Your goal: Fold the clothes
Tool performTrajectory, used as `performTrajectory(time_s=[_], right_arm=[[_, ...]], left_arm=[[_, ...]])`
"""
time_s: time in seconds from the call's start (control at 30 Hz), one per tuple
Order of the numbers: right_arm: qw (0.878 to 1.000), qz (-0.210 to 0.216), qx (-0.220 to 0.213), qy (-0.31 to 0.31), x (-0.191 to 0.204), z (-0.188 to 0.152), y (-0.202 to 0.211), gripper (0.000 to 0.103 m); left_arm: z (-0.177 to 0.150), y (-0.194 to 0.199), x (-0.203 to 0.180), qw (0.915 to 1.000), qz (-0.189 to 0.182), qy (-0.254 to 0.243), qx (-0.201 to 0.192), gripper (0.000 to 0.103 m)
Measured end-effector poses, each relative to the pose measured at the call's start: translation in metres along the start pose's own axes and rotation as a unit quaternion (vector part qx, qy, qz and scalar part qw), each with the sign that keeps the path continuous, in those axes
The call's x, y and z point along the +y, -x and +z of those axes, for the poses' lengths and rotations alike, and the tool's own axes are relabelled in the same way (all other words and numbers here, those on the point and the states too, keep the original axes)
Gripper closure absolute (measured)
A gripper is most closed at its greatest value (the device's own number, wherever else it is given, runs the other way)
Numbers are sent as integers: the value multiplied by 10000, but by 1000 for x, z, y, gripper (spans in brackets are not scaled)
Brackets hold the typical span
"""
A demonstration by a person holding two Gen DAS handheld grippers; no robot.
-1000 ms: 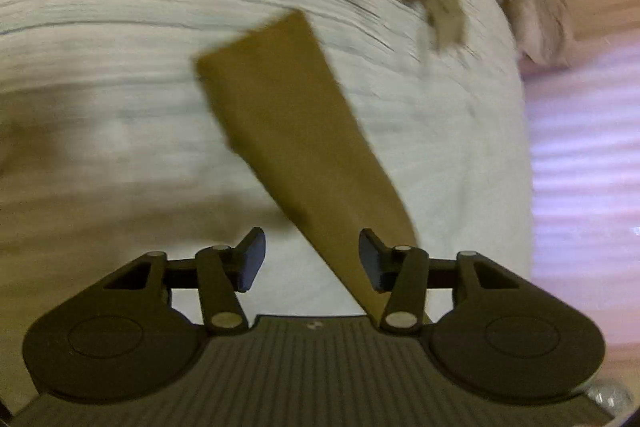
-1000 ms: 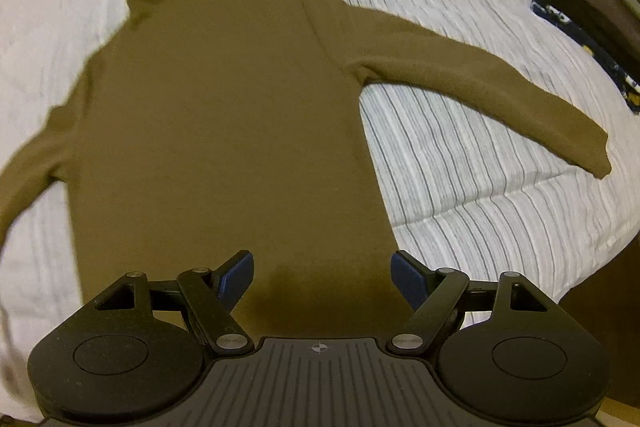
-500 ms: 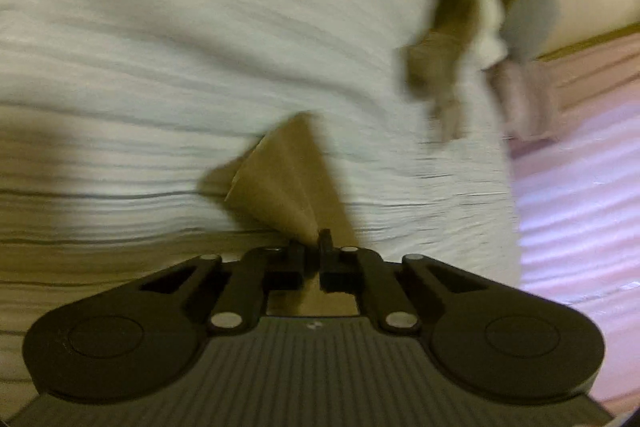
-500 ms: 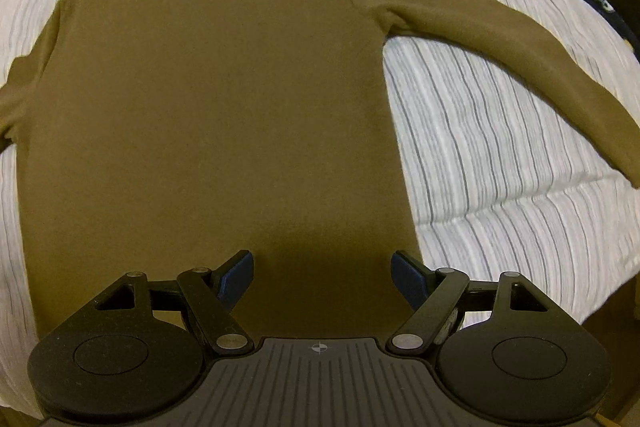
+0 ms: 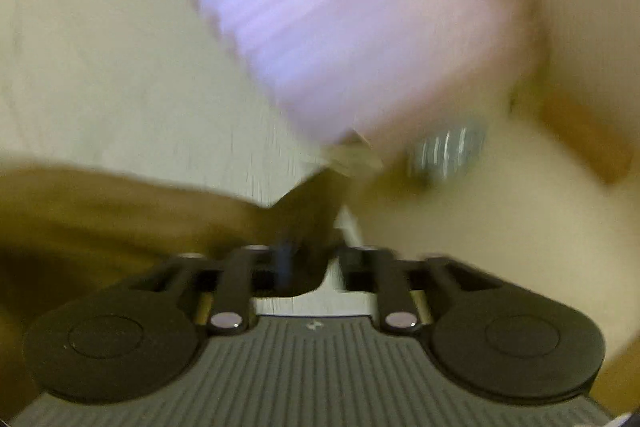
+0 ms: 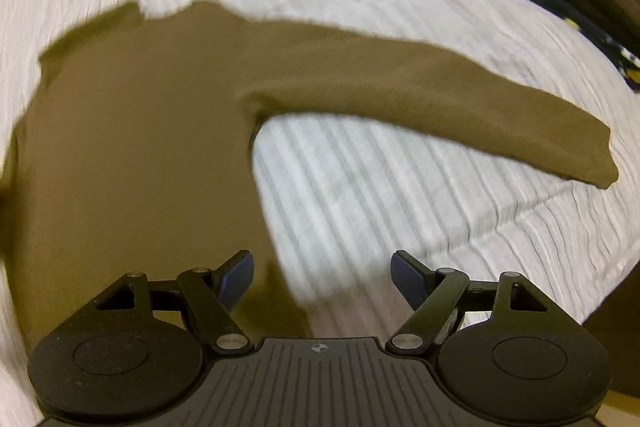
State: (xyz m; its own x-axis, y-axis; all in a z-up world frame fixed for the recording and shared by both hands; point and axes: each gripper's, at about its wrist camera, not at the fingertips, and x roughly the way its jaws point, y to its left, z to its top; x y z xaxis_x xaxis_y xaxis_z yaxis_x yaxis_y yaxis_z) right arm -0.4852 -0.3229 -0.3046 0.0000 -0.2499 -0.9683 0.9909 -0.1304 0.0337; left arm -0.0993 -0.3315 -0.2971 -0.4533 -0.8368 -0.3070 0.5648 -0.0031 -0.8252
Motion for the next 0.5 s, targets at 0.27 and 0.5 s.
performTrajectory(time_s=[0.27, 0.5], right_arm=[[9882, 1153, -345, -952, -26, 12, -9, 24], [9260, 2981, -323, -2294, -24, 20, -47, 33]], left_arm=[[-85, -24, 47, 9658, 1784, -557, 1798, 71], [-32, 26, 91, 9395, 3008, -1053, 1254, 73]])
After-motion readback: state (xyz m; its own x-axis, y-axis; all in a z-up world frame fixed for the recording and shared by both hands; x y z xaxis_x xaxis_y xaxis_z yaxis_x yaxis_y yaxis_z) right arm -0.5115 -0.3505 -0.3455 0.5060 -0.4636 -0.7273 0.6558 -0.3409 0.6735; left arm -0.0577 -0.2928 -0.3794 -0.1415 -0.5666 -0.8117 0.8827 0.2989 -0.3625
